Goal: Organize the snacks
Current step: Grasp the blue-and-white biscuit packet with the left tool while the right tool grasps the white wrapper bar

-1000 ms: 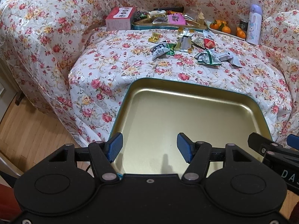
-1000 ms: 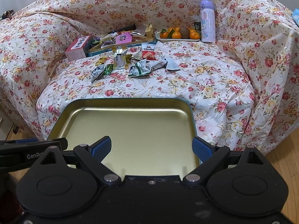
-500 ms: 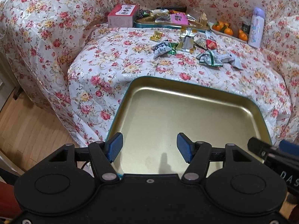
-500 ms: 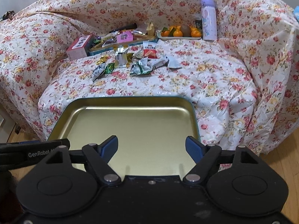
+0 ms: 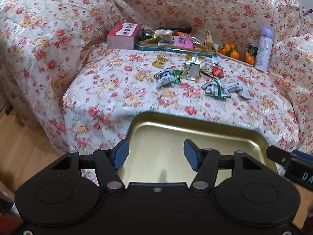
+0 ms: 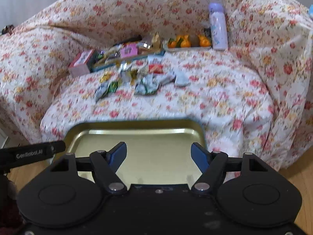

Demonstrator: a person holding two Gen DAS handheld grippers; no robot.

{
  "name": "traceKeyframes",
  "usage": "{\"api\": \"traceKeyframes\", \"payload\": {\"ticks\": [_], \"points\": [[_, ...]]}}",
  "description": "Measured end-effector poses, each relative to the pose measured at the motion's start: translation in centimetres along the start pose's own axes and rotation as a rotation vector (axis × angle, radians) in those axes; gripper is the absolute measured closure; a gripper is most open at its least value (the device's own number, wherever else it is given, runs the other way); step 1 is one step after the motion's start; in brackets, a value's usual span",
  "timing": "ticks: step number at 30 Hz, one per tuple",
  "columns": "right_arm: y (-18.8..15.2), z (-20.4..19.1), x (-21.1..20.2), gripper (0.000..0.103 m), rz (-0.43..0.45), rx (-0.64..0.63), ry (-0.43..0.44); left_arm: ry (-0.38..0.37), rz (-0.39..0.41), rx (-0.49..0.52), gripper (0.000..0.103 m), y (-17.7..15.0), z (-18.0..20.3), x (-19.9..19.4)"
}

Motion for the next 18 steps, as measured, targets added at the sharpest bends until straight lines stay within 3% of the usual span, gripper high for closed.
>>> {"api": "traceKeyframes", "payload": {"ticks": [10, 18], "points": [[5.0, 1.5, 4.3, 0.024, 0.004, 0.028, -0.016, -0.031, -0.043, 0.025, 0.041, 4.2, -0.2, 3.9], [8.9, 2.5, 8.9, 0.025, -0.022, -0.021, -0.050, -0.060, -0.050, 0.065, 0.041, 8.4, 0.7, 7.5]]}}
Point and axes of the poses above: each gripper's, at about its wrist camera, not at the fingertips, and x roughly the way its jaws point, z to its right, y to its top, the point moved 7 cm from there along x, roughly the way its jaws point, and after that the axes turned 7 degrees about -z, right-handed, at the moved point
